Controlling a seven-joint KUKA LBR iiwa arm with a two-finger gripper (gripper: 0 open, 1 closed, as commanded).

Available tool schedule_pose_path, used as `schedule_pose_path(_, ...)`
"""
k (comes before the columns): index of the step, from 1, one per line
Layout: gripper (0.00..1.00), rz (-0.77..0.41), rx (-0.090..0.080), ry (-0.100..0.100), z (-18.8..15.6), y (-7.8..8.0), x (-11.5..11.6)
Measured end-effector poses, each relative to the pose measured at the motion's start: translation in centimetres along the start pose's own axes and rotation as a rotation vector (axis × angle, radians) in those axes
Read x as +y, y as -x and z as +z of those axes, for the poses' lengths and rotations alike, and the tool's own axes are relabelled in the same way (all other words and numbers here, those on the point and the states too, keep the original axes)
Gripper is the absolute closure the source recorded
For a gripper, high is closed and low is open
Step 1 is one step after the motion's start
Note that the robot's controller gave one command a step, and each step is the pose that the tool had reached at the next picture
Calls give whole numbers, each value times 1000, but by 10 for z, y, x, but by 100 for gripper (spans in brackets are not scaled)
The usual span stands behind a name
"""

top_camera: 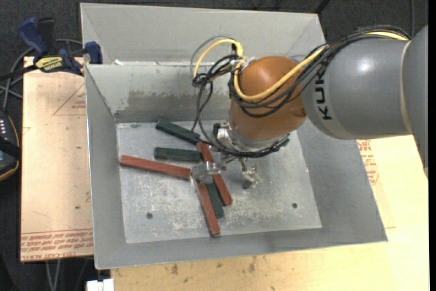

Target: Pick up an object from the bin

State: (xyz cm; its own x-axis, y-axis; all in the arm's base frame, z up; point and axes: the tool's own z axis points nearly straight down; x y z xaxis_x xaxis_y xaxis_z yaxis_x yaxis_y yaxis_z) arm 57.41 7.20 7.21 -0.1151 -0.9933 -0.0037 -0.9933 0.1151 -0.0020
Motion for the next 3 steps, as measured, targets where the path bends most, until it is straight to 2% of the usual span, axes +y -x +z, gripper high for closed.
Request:
schedule_pose_path(1, 100, 1, -4, -5, -4, 3, -2)
schedule_pose_path(2, 100, 6, -1, -7, -82, 4, -4)
schedule_pose_path(3, 100, 10, 0, -5, -130, 6, -6)
